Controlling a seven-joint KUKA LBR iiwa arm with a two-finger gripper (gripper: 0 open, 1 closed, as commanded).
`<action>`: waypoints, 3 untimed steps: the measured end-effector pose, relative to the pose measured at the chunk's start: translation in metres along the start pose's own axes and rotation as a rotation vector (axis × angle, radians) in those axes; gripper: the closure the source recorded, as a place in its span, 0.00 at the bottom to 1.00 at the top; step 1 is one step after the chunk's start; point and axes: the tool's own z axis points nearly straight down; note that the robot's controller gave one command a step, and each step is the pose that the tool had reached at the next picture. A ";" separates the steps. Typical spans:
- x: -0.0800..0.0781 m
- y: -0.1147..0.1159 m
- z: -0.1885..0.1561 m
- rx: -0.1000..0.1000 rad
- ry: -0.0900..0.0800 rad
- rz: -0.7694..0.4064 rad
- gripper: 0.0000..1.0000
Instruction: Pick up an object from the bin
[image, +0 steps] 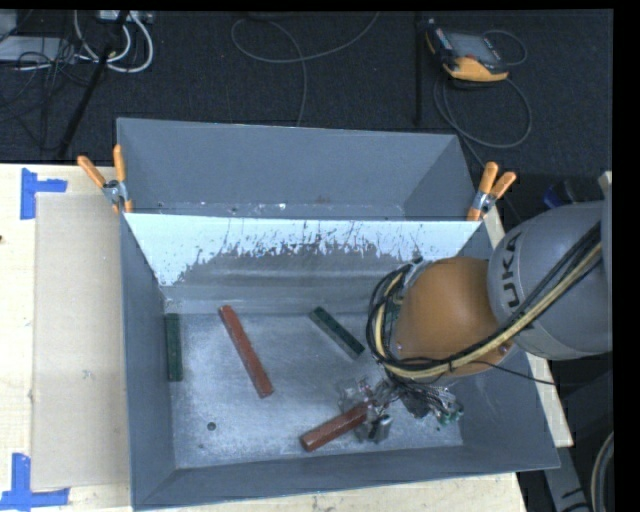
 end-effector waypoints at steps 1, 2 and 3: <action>-0.015 0.015 -0.159 0.004 -0.007 -0.339 1.00; -0.013 0.015 -0.156 0.000 -0.002 -0.333 0.00; 0.010 -0.016 -0.013 -0.004 0.007 -0.243 0.00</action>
Offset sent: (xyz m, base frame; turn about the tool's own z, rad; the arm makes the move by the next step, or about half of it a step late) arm 0.0054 0.0188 0.1569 -0.3392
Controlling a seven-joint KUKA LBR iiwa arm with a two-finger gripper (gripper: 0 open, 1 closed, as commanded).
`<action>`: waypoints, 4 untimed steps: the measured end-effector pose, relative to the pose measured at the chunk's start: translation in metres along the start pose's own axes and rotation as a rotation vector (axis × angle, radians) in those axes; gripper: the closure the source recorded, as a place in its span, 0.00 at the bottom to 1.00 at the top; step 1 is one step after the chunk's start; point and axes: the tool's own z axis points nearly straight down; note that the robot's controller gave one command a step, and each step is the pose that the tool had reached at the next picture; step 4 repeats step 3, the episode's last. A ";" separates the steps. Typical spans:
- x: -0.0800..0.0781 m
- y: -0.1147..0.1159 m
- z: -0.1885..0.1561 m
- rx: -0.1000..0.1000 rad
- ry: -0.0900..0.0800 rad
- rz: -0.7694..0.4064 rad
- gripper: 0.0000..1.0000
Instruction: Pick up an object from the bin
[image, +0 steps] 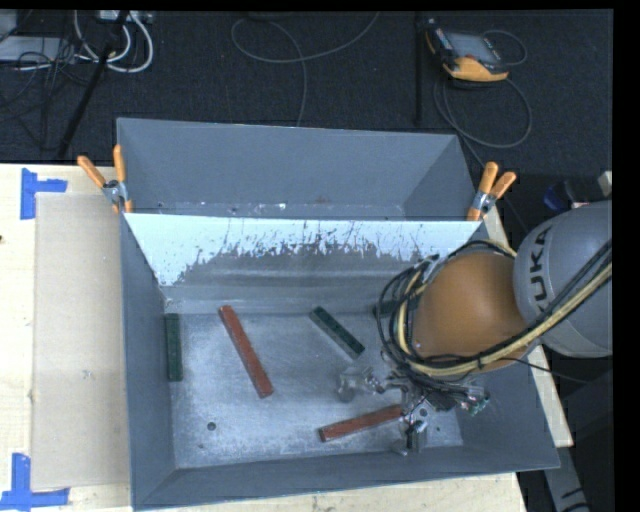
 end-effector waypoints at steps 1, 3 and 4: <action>0.009 0.004 0.010 0.017 -0.023 0.034 0.00; -0.007 -0.043 -0.165 0.012 -0.014 0.018 1.00; -0.007 -0.043 -0.165 0.012 -0.014 0.018 1.00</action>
Offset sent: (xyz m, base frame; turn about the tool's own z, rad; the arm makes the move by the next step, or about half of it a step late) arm -0.0147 -0.0019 -0.0121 0.0336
